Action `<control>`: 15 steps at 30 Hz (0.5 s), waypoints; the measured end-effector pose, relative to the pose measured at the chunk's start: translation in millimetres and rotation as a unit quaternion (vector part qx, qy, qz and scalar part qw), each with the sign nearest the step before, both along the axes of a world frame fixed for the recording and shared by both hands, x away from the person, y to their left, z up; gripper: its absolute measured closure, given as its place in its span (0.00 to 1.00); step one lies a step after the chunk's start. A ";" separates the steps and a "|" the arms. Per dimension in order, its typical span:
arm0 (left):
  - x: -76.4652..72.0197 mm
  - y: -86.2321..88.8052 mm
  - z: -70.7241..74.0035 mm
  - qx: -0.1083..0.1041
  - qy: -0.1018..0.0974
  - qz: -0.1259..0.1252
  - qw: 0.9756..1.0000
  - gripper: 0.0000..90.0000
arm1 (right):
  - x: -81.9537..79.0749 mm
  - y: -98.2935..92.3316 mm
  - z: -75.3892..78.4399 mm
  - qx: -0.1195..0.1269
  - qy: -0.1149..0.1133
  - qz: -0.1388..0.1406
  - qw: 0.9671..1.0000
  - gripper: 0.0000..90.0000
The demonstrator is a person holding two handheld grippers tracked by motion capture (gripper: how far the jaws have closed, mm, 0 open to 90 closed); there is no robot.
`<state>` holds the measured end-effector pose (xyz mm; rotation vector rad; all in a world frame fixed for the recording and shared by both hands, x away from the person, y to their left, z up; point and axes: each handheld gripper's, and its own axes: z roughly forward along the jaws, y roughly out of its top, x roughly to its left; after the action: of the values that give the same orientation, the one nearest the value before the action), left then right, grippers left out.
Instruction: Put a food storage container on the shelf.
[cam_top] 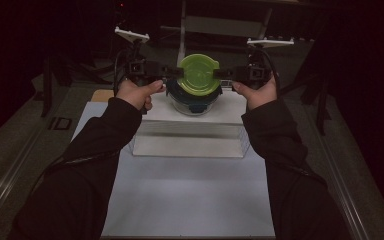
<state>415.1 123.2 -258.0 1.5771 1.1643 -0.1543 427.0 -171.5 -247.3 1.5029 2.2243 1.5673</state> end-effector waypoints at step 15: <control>19.3 0.3 -9.8 -0.009 0.006 0.029 1.000 0.76 | 15.2 5.9 0.1 0.006 0.012 -0.024 1.000 0.80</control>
<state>434.4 123.5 -267.8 1.5262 1.2134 -0.1366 442.3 -165.6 -247.2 1.5747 2.1776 1.5597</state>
